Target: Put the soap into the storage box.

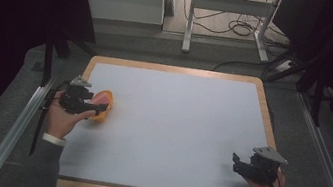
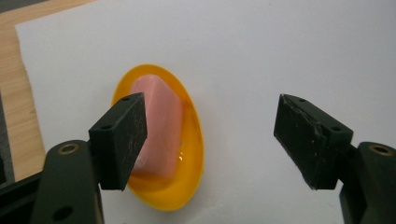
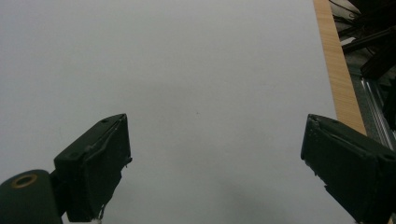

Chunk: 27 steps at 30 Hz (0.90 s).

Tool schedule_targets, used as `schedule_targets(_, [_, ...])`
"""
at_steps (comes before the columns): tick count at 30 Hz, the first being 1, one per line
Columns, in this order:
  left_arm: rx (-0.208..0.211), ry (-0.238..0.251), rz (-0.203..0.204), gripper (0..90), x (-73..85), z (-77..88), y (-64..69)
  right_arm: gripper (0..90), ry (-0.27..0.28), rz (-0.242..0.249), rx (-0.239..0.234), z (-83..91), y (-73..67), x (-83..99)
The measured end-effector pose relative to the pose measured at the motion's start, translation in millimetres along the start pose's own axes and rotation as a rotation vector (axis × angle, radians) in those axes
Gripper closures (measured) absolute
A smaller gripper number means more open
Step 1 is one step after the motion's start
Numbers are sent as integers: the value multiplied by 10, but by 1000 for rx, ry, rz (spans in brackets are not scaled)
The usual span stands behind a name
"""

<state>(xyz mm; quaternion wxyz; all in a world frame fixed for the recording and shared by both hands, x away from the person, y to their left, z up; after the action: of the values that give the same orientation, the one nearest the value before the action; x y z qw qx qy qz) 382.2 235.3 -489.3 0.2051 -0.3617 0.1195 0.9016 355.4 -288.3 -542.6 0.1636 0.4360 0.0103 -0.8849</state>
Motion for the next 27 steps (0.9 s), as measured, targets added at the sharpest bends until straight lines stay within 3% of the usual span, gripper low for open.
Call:
schedule_targets(2, [10, 10, -18, 261, 43, 23, 48, 82, 0, 1, -2, -3, -8, -5])
schedule_targets(15, [56, 43, -18, 262, 398, -21, 331, 82, 16, 17, -16, 15, -42, -26])
schedule_targets(18, [78, 83, 4, 279, 505, -51, 359, 82, 19, 24, -21, 12, -60, -31])
schedule_targets(23, [76, 56, 34, 278, 774, -153, 357, 82, 26, 36, -25, 11, -98, -42])
schedule_targets(27, [74, 36, 42, 274, 866, -168, 301, 82, 27, 46, -30, 4, -131, -48])
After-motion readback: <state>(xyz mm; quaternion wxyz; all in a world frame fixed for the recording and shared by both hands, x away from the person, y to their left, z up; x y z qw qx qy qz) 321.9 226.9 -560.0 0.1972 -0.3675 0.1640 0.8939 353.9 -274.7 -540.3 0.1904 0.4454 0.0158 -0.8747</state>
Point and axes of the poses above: each handheld gripper's, and its own axes: z roughly backward along the jaws, x roughly out of its underside, y roughly to its right, the point moved 7 cm from there along -z, roughly forward along the jaws, and after that the axes turned 2 degrees about -y, right-handed, at the moved point
